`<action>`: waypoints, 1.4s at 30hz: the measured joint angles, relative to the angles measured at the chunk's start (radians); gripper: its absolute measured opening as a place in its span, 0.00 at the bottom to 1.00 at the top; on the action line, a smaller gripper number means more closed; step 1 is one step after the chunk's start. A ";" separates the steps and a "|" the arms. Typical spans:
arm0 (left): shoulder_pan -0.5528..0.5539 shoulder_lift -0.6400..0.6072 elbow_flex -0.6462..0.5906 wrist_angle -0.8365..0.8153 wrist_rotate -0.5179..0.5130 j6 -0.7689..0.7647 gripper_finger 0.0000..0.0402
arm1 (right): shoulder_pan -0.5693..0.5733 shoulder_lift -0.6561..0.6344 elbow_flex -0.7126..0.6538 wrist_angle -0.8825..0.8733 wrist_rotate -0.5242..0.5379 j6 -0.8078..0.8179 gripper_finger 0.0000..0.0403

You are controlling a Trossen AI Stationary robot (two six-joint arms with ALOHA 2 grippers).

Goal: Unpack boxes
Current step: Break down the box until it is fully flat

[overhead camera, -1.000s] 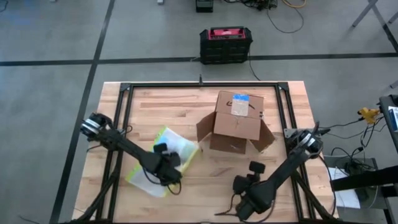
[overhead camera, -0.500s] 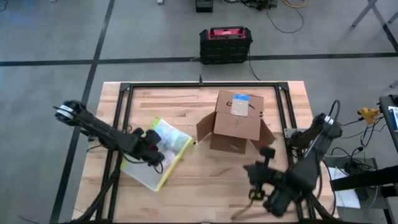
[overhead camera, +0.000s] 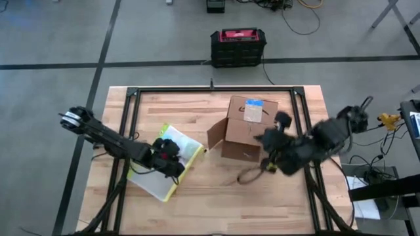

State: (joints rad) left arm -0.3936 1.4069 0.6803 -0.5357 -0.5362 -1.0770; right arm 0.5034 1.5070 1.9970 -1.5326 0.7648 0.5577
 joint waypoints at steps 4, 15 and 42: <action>0.026 0.040 -0.034 0.008 -0.011 -0.071 0.20 | -0.176 -0.019 0.024 -0.035 -0.057 -0.097 0.00; 0.180 -0.127 -0.095 -0.243 -0.044 -0.087 0.20 | -0.828 -0.021 -0.023 -0.039 -0.327 -0.430 0.00; -0.045 0.277 0.077 0.868 -0.134 0.350 0.20 | -0.819 -0.034 -0.333 -0.021 -0.776 -0.434 0.00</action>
State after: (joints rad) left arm -0.4388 1.6837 0.7570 0.3326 -0.6701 -0.7272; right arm -0.3160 1.4734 1.6638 -1.5541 -0.0114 0.1236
